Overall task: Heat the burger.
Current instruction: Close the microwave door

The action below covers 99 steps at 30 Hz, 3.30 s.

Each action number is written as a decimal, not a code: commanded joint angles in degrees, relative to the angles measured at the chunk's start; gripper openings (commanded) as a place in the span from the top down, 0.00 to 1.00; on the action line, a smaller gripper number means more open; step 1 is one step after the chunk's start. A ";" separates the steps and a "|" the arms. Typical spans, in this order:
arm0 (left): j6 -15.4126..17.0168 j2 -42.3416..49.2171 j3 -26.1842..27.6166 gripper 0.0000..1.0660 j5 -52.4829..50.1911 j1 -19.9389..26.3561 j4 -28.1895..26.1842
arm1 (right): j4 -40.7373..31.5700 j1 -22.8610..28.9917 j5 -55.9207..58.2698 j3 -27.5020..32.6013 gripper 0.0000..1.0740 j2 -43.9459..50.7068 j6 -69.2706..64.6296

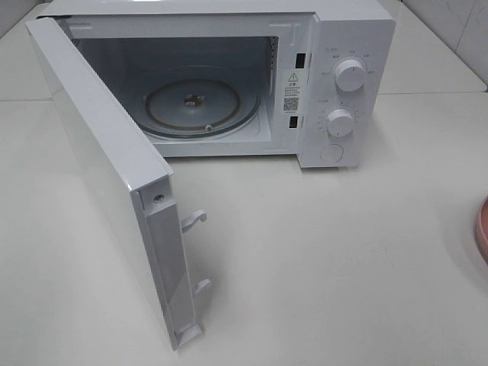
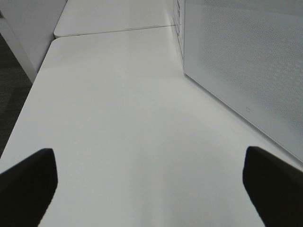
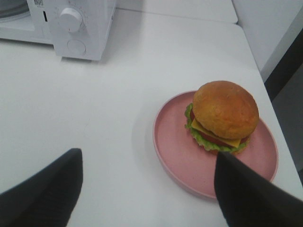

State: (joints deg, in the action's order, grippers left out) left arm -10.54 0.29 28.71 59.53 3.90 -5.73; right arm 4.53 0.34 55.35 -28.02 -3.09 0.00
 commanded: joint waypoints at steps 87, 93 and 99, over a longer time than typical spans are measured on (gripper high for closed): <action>2.29 -10.26 0.92 0.06 -26.59 0.00 -3.38 | 0.29 -0.11 -0.34 0.00 0.54 4.87 0.69; -2.06 -17.82 -6.99 0.30 -43.14 0.00 -3.38 | 0.29 -0.11 -0.34 0.00 0.54 4.87 0.69; -4.01 -28.65 -11.69 1.00 -59.87 0.00 -3.78 | 0.29 -0.11 -0.34 0.00 0.54 4.87 0.69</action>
State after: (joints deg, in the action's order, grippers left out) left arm -14.09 -24.12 18.56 7.73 3.90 -9.05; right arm 4.58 0.34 55.35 -28.02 0.17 0.00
